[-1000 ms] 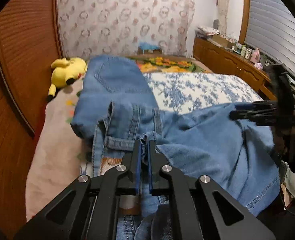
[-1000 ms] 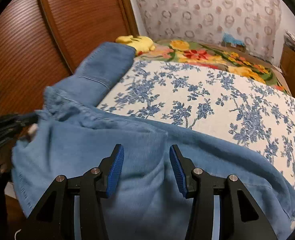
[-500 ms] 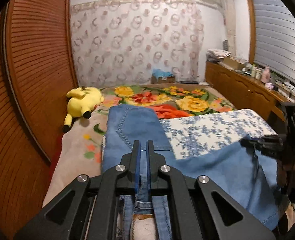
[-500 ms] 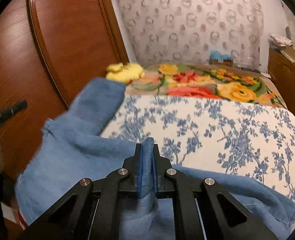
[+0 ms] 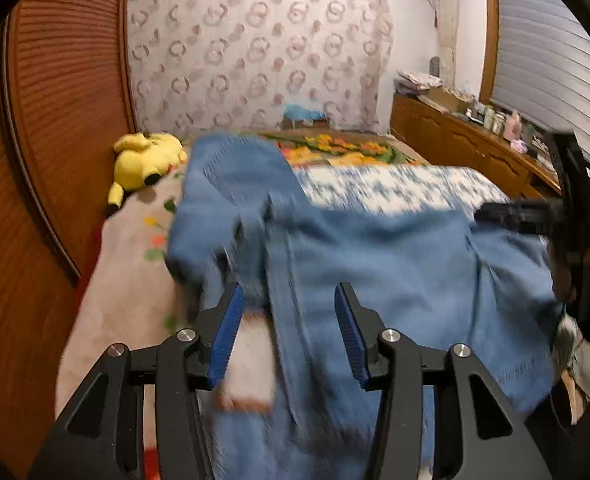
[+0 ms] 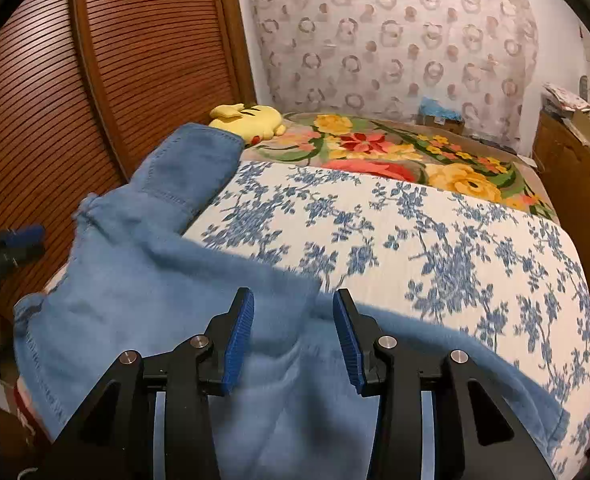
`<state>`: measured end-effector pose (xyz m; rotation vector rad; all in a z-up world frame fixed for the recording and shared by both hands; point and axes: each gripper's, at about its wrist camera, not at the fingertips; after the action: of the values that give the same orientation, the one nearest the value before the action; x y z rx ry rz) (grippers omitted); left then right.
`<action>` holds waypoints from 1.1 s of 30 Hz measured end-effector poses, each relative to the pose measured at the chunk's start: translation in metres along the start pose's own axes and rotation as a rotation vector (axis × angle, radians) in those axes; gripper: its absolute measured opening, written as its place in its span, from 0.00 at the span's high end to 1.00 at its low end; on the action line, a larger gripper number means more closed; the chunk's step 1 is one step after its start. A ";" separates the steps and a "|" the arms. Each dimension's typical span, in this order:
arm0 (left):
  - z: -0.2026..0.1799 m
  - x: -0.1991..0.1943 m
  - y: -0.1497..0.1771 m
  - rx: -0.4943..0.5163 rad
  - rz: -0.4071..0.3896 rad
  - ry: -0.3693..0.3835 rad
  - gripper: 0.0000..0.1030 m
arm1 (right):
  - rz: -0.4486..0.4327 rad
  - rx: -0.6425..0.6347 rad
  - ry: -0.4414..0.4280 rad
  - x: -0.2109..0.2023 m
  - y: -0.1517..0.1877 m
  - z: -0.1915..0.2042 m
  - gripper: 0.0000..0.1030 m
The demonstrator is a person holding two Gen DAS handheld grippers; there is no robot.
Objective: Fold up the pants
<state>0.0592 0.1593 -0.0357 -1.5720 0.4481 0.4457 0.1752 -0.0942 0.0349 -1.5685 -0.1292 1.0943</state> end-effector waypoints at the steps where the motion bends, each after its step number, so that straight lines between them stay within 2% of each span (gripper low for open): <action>1: -0.003 0.000 0.007 0.001 0.008 0.001 0.53 | 0.014 0.013 -0.005 0.003 0.000 -0.002 0.59; 4: -0.011 0.001 0.025 0.012 0.034 -0.011 0.53 | 0.039 0.036 0.011 0.015 -0.006 -0.007 0.59; 8: -0.010 0.001 0.033 -0.006 0.049 -0.015 0.53 | 0.085 0.066 -0.013 0.033 -0.015 -0.007 0.59; 9: -0.009 0.001 0.034 -0.007 0.050 -0.016 0.53 | 0.094 0.067 -0.021 0.038 -0.017 -0.005 0.68; 10: -0.009 0.000 0.036 -0.009 0.049 -0.017 0.53 | 0.102 0.062 -0.024 0.041 -0.019 -0.003 0.72; 12: -0.008 0.000 0.039 -0.014 0.046 -0.013 0.53 | 0.103 0.042 -0.028 0.046 -0.023 0.003 0.94; 15: -0.006 0.000 0.042 -0.026 0.047 -0.019 0.53 | 0.055 -0.017 -0.034 0.044 -0.031 0.016 0.95; 21: -0.004 -0.002 0.046 -0.036 0.041 -0.019 0.53 | -0.093 -0.119 -0.037 0.013 -0.059 0.042 0.95; 25: -0.001 -0.003 0.047 -0.044 0.038 -0.020 0.53 | -0.146 -0.182 -0.040 -0.002 -0.073 0.058 0.96; 27: -0.002 -0.004 0.048 -0.049 0.036 -0.019 0.53 | -0.137 -0.200 -0.005 -0.003 -0.073 0.062 0.96; 33: -0.003 -0.009 0.050 -0.058 0.026 -0.002 0.53 | 0.014 -0.146 0.106 0.030 -0.052 0.039 0.93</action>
<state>0.0249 0.1546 -0.0736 -1.6227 0.4575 0.4839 0.1895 -0.0306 0.0644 -1.7570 -0.1290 1.0291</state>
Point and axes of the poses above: each gripper's, at about its wrist camera, not at the fingertips, and x roughly the way its jaws point, z to its left, y to its underside, and after that the axes turned 7 degrees about -z, right-handed
